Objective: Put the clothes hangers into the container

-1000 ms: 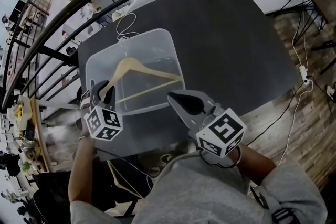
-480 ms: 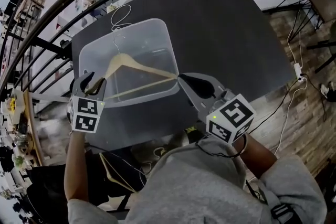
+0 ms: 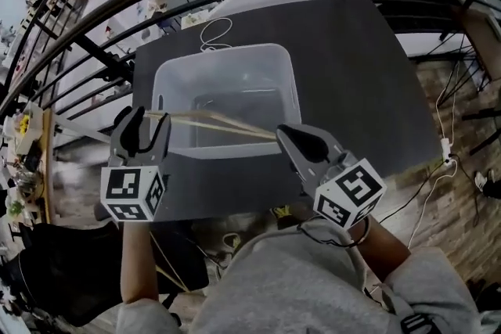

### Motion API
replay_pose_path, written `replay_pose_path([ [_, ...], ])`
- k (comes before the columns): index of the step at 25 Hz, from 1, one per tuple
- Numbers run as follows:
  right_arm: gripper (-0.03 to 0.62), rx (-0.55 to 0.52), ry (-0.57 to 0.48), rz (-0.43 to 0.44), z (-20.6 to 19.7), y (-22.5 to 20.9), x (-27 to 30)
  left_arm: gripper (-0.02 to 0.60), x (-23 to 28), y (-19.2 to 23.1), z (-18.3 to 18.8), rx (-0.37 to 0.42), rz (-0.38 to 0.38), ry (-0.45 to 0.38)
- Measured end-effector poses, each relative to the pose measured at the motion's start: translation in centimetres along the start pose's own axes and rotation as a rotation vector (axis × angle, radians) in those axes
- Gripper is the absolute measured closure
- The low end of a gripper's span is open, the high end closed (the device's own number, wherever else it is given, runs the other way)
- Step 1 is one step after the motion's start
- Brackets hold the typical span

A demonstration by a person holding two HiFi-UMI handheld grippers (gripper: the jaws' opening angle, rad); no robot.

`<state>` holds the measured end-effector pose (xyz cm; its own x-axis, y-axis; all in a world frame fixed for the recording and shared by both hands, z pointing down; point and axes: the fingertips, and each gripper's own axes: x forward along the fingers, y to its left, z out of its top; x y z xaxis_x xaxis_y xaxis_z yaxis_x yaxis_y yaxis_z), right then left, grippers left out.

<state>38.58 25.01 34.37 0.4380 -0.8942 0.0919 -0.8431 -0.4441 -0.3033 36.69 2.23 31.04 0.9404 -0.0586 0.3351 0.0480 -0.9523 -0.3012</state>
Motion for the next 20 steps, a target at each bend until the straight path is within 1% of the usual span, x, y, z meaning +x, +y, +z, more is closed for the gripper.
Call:
replay_pose_path([
  [1,0.594,-0.012,0.001,0.021,0.6,1.6,0.8,0.368,-2.0,0.7,0.7,-0.066,0.02,-0.052],
  [2,0.594,-0.029,0.003,0.05,1.2,3.6,1.8,0.373,-4.4,2.0,1.2,-0.127,0.064,-0.108],
  [3,0.594,-0.047,0.006,0.086,1.8,5.6,2.9,0.398,-7.0,3.4,1.4,-0.188,0.128,-0.163],
  [4,0.594,-0.065,0.01,0.122,2.4,7.6,3.8,0.449,-9.6,4.7,1.3,-0.249,0.192,-0.21],
  [5,0.594,-0.078,0.013,0.152,2.8,9.5,4.6,0.498,-11.9,5.5,0.9,-0.305,0.242,-0.242],
  [6,0.594,-0.089,0.016,0.176,3.0,11.1,5.2,0.523,-13.7,6.0,0.5,-0.35,0.278,-0.258],
  [8,0.594,-0.104,0.026,0.227,3.1,14.0,6.7,0.559,-16.6,6.6,-0.8,-0.41,0.339,-0.257],
  [11,0.594,-0.123,0.054,0.324,1.8,18.6,9.7,0.569,-19.8,7.9,-4.0,-0.475,0.41,-0.255],
  [15,0.594,-0.116,0.099,0.416,-0.8,24.5,12.3,0.569,-22.9,9.4,-7.9,-0.527,0.445,-0.228],
  [17,0.594,-0.117,0.114,0.448,-1.9,27.2,13.2,0.569,-24.4,9.9,-9.6,-0.53,0.462,-0.202],
  [20,0.594,-0.11,0.135,0.494,-3.3,30.8,14.4,0.572,-26.4,10.6,-11.7,-0.507,0.495,-0.158],
])
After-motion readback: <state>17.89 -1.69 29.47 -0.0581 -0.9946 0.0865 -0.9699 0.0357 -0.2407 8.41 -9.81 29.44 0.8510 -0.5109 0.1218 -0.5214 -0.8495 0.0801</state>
